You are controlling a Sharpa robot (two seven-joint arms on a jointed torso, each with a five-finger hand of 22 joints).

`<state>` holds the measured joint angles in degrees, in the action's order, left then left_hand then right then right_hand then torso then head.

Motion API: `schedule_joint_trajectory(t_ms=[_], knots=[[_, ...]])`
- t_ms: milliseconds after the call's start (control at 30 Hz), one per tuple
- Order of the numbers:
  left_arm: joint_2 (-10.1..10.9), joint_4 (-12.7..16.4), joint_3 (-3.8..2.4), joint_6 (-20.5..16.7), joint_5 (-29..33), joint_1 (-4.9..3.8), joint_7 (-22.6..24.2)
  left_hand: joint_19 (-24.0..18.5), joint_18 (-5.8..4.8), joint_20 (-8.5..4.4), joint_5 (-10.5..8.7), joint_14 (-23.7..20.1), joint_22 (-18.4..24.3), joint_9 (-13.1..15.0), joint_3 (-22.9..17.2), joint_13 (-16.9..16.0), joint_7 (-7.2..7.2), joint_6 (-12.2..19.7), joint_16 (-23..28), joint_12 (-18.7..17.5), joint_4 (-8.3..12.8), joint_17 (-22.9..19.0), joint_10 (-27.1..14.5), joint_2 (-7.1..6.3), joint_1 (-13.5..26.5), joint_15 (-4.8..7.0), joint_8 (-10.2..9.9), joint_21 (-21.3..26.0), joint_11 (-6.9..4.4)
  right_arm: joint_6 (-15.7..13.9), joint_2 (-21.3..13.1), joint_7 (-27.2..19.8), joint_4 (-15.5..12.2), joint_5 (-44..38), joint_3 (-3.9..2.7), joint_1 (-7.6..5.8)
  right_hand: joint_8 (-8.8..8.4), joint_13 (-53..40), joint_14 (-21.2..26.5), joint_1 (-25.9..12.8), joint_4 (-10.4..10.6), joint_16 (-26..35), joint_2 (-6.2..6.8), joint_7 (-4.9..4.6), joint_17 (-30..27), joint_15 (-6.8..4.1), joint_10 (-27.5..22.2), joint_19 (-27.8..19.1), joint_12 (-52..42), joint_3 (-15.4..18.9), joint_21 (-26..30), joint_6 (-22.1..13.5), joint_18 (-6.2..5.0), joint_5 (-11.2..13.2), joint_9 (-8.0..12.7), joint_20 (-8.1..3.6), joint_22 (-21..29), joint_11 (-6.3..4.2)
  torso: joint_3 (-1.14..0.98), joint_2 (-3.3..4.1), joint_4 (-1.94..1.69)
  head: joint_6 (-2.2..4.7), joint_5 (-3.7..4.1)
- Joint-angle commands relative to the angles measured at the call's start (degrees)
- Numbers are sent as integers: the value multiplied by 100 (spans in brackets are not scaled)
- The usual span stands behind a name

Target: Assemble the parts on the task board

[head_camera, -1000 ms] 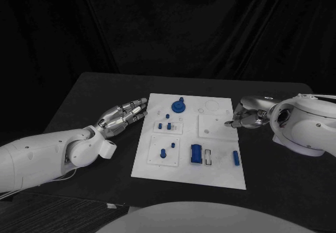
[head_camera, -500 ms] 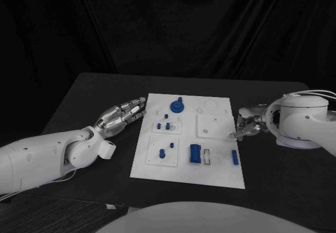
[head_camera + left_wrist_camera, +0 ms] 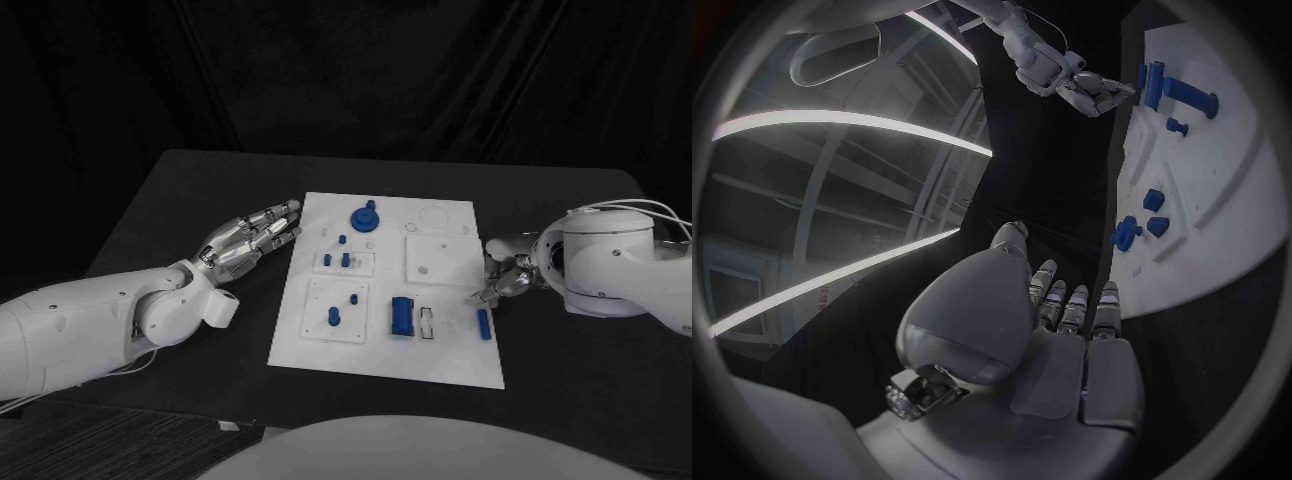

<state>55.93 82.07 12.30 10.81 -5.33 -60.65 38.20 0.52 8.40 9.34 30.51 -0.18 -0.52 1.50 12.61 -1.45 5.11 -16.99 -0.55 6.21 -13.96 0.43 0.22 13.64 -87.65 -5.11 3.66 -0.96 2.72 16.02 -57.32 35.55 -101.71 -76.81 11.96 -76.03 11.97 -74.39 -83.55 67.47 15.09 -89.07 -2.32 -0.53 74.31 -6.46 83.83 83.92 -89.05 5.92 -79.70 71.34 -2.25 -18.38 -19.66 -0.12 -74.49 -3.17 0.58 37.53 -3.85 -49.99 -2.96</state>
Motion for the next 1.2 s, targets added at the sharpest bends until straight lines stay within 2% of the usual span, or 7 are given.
schedule_joint_trajectory(t_ms=[33, 433, 1000, 1100, 1200], knots=[[5, 19, -5, 35, 5, 9, 162, -42, 26, 9, 112, 18, 36, 72, -124, 32, -11, 32, 55, 89, 91, -43, 12, 27, -29, 28, 87, 87, 54, 142, 15, 123, 7, 2, -1, 44, -84, -1561, -645, 20, -36, -93, 145, -12, 1569, -14, 617, 244, -95, -79, -99, -16, 5, 19, 70, -12, -1261, -7, 3, -5, -3, -1, 6], [1, 24, -5, 43, 5, 10, 179, -41, 24, 24, 118, 18, 35, 70, -145, 32, 4, 52, 55, 86, 104, -43, 9, 44, -49, 14, 83, 86, 76, 63, 51, 117, 12, 2, -1, 156, -184, -1561, -645, 6, -41, -93, 176, -58, 1569, 26, 617, 203, -95, -94, -4, -93, -17, 75, 112, 19, -1230, 25, -2, 1, -3, -1, 42], [-7, 18, -5, 65, 5, 11, 117, -39, 24, 31, 121, 18, 32, 71, -152, 33, 16, 52, 55, 81, 109, -43, 8, 49, -56, 7, 83, 85, 84, 17, 113, 118, 37, 2, -1, 323, -267, -1561, -640, 26, -75, -69, 237, -100, 1549, 55, 617, 122, -95, -110, 191, -166, -61, 142, 135, 52, -1168, 55, -2, -3, 1, -1, 21], [-5, 19, -5, 68, 5, 11, 109, -37, 24, 36, 122, 18, 30, 70, -156, 33, 21, 55, 55, 79, 112, -43, 7, 51, -59, 2, 83, 83, 88, -10, 130, 118, 36, 2, -1, 336, -289, -1561, -635, 118, -153, -44, 275, -107, 1529, 69, 617, 89, -95, -148, 271, -189, -78, 137, 119, 68, -1143, 66, -3, 0, 1, -1, 20], [-5, 19, -5, 72, 5, 11, 103, -36, 25, 43, 126, 18, 28, 71, -161, 33, 27, 54, 55, 76, 117, -43, 6, 54, -65, -4, 84, 83, 93, -73, 142, 116, 26, 2, -1, 345, -306, -1561, -627, 387, -359, -12, 315, -97, 1502, 66, 617, 40, -95, -263, 395, -219, -104, -60, 79, 76, -1106, 61, -2, -1, -1, -1, 18]])
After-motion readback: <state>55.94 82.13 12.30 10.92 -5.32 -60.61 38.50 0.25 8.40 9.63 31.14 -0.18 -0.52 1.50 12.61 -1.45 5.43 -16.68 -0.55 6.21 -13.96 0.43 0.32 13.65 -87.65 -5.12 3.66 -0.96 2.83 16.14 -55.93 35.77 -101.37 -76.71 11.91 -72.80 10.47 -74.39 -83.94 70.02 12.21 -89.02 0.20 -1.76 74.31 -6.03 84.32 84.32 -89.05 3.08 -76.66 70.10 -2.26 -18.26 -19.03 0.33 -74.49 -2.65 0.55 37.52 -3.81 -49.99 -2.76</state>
